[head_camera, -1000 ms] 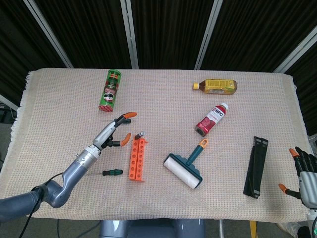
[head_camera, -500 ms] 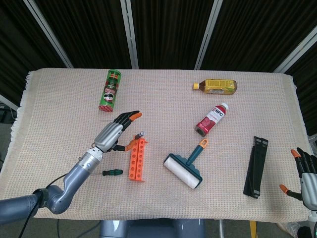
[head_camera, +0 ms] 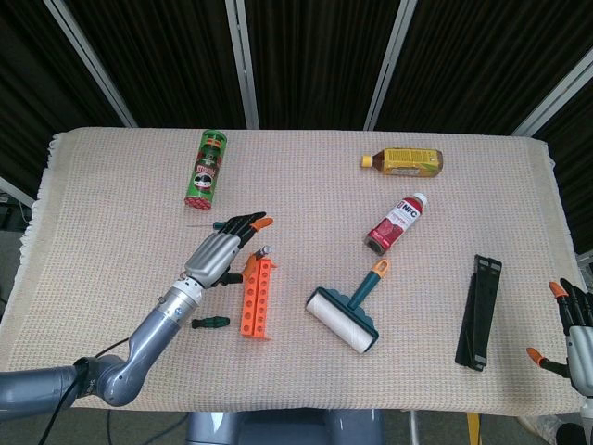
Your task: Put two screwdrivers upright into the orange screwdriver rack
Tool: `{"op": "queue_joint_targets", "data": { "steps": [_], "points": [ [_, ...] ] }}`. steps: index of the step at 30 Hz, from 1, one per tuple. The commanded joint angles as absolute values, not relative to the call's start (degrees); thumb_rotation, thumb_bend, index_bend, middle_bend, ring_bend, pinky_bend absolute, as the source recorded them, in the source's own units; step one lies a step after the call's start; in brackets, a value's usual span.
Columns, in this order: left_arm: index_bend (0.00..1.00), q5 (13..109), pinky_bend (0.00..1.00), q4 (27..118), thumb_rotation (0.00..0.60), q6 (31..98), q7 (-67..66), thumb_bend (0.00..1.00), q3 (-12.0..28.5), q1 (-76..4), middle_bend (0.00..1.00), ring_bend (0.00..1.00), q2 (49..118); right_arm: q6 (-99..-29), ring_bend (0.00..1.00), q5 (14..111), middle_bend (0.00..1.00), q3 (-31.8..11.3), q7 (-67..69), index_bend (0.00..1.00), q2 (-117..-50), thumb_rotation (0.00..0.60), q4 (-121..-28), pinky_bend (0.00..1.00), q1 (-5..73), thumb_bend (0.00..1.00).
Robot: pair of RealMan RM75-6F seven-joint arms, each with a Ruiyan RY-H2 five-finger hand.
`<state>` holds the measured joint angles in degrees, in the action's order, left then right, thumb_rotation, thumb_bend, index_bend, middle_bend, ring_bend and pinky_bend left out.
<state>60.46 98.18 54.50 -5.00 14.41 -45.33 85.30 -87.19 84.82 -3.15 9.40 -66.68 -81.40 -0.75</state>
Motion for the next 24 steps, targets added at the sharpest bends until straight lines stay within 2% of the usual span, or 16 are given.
{"op": "queue_joint_targets", "data": {
  "steps": [1,4,8,13,24],
  "points": [
    [0.08,57.7,0.0,97.6,0.6,54.4,-7.1,0.37,14.7,-46.1,0.0,0.0,86.3,-87.2,0.0,84.9,0.0,-3.1,9.4,0.0,-66.7,0.6,-81.4,0.0,-0.8,0.0],
    [0.09,56.1,0.0,97.1,0.6,54.8,-8.3,0.32,14.9,-46.6,0.0,0.0,87.4,-87.2,0.0,84.8,0.0,-3.1,9.5,0.0,-66.7,0.6,-81.3,0.0,-0.8,0.0],
    [0.1,54.6,0.0,96.2,0.6,54.7,-9.2,0.33,15.1,-47.3,0.0,0.0,88.6,-87.2,0.0,84.9,0.0,-3.1,9.4,0.0,-66.7,0.6,-81.4,0.0,-0.9,0.0],
    [0.2,51.8,0.0,94.0,0.6,53.3,-8.0,0.48,16.1,-48.3,0.0,0.0,91.1,-87.3,0.0,84.8,0.0,-3.1,9.4,0.0,-66.7,0.6,-81.5,0.0,-1.0,0.0],
    [0.32,48.5,0.0,90.8,0.6,51.0,-5.7,0.64,17.7,-49.7,0.0,0.0,93.9,-88.0,0.0,84.5,0.0,-3.2,9.4,0.0,-66.4,0.6,-81.6,0.0,-1.6,0.0]
  ]
}}
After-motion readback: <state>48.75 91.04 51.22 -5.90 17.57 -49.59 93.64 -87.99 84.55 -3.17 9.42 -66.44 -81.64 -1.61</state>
